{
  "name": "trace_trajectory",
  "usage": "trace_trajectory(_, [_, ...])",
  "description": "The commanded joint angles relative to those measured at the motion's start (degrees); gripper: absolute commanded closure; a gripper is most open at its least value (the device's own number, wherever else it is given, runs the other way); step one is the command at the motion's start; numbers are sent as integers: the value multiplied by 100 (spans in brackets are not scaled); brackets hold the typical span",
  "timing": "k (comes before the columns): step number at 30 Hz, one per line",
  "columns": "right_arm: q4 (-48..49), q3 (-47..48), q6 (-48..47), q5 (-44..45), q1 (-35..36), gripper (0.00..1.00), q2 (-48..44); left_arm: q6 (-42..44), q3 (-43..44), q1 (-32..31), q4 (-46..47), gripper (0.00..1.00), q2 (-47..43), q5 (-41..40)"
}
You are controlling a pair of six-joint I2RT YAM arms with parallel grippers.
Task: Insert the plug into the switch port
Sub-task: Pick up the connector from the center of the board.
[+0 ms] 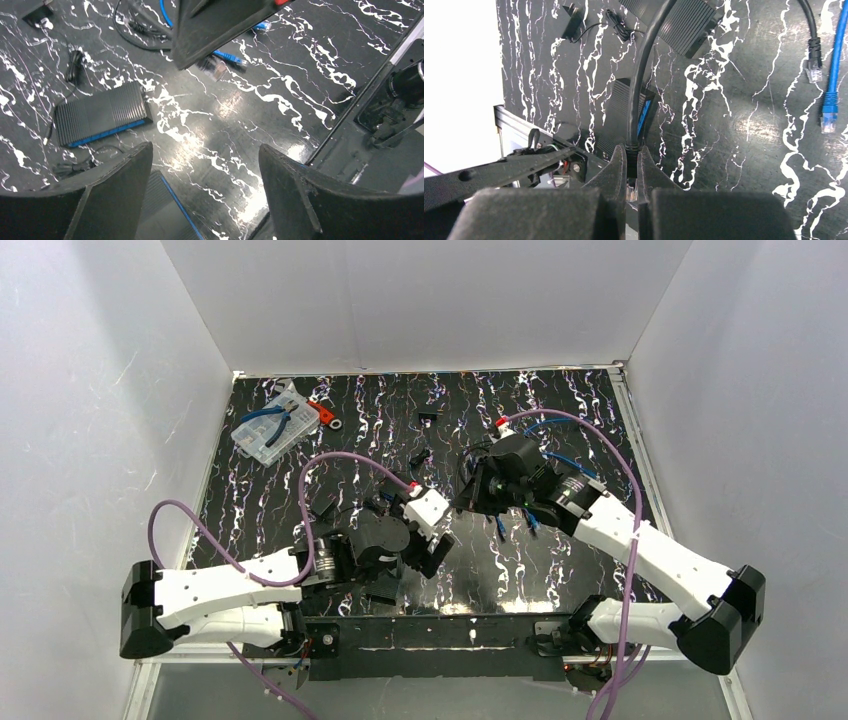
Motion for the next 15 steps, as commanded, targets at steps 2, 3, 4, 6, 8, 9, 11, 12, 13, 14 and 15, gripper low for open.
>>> trace_trajectory(2, [380, 413, 287, -387, 25, 99, 162, 696, 47, -161, 675, 27, 114, -319])
trace_trajectory(3, [381, 458, 298, -429, 24, 99, 208, 770, 31, -172, 720, 27, 112, -332])
trace_trajectory(4, [379, 490, 318, -467, 24, 99, 244, 858, 6, -187, 853, 27, 120, -362])
trace_trajectory(6, [387, 545, 342, -523, 30, 99, 304, 980, -9, -215, 978, 28, 157, -420])
trace_trajectory(8, [438, 559, 381, -591, 25, 99, 348, 1239, -34, -253, 1085, 30, 185, -474])
trace_trajectory(9, [442, 580, 394, -619, 25, 99, 368, 1317, -52, -266, 1155, 31, 201, -513])
trace_trajectory(11, [424, 627, 399, -649, 24, 99, 418, 1443, -85, -292, 1276, 33, 227, -566])
trace_trajectory(12, [421, 643, 410, -657, 28, 99, 432, 1500, -90, -301, 1301, 34, 249, -592])
trace_trajectory(13, [422, 655, 413, -671, 20, 99, 441, 1551, -97, -312, 1349, 35, 267, -631])
trace_trajectory(14, [418, 670, 428, -680, 22, 99, 449, 1599, -106, -321, 1388, 36, 296, -660])
trace_trajectory(15, [422, 681, 430, -681, 16, 99, 458, 1653, -113, -321, 1432, 38, 324, -703])
